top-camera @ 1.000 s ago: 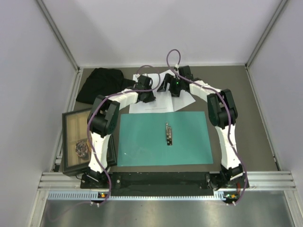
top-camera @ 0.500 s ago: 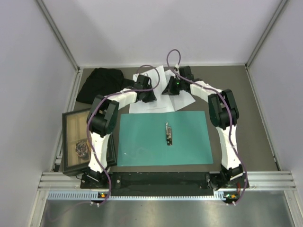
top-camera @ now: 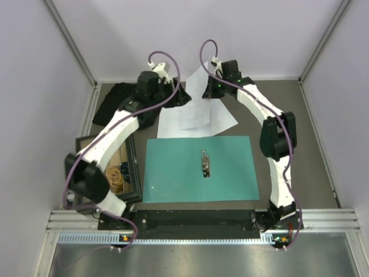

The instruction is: Put the files into the folder

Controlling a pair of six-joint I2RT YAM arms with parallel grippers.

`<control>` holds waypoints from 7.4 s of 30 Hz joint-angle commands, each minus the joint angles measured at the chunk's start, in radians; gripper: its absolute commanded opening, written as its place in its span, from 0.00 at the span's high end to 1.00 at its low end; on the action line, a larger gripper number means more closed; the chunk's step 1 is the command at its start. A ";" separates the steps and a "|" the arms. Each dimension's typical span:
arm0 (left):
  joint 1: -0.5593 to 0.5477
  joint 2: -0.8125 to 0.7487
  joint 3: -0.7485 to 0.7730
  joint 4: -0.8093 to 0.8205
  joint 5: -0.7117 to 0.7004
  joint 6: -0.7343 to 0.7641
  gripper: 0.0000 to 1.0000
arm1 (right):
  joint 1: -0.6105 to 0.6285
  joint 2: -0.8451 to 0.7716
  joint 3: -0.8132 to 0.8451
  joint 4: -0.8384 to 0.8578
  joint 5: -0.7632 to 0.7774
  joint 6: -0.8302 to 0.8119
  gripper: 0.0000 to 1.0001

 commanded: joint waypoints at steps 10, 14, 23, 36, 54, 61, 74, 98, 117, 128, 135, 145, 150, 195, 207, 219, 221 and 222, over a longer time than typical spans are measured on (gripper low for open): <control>0.008 -0.499 -0.131 -0.137 0.242 0.295 0.19 | 0.024 -0.700 -0.466 -0.329 -0.257 -0.227 1.00; 0.008 -0.543 -0.125 -0.148 0.432 0.418 0.18 | 0.063 -0.815 -0.552 -0.426 -0.284 -0.258 1.00; -0.070 -0.459 -0.032 -0.119 0.961 0.659 0.19 | 0.195 -0.952 -0.684 -0.478 -0.356 -0.236 1.00; -0.394 -0.277 0.074 -0.456 0.640 1.038 0.26 | 0.315 -0.995 -0.730 -0.517 -0.443 -0.247 1.00; -0.402 -0.145 0.136 -0.623 0.592 1.067 0.39 | 0.349 -1.061 -0.771 -0.520 -0.440 -0.255 1.00; -0.402 -0.154 0.134 -0.630 0.592 1.058 0.53 | 0.350 -1.048 -0.776 -0.531 -0.393 -0.265 1.00; -0.400 -0.149 0.116 -0.634 0.560 1.036 0.91 | 0.349 -1.025 -0.782 -0.508 -0.172 -0.206 0.72; -0.294 -0.206 -0.231 0.376 0.226 -0.296 1.00 | -0.156 -1.272 -0.903 -0.486 0.486 0.126 0.01; -0.521 0.044 -0.527 1.100 -0.314 -0.729 1.00 | -0.154 -1.447 -1.027 -0.537 0.450 0.167 0.01; -0.478 -0.178 -0.943 1.086 -0.481 -0.653 1.00 | -0.156 -1.375 -1.144 -0.405 0.301 0.195 0.01; -0.478 -0.117 -0.937 1.022 -0.489 -0.718 1.00 | -0.154 -1.323 -1.262 -0.281 0.223 0.250 0.01; -0.557 0.053 -0.794 0.976 -0.529 -0.754 1.00 | -0.154 -1.230 -1.322 -0.221 0.350 0.269 0.04; -0.589 0.089 -0.808 0.996 -0.599 -0.789 1.00 | -0.160 -1.092 -1.265 -0.239 0.463 0.281 0.01; -0.696 -0.015 -0.815 0.664 -0.653 -0.776 0.44 | -0.246 -0.564 -1.069 0.134 0.204 0.087 0.06; -0.695 -0.239 -0.822 0.567 -0.491 -0.464 0.37 | -0.239 -0.574 -1.072 0.138 0.155 0.066 0.08; -0.535 -0.346 -0.786 0.389 -0.485 -0.334 0.18 | -0.237 -0.647 -1.087 0.092 0.190 0.103 0.07; -0.491 -0.304 -0.776 0.406 -0.426 -0.323 0.20 | -0.237 -0.642 -1.089 0.095 0.172 0.104 0.07; -0.485 -0.289 -0.766 0.421 -0.367 -0.291 0.28 | -0.237 -0.637 -1.087 0.095 0.170 0.106 0.07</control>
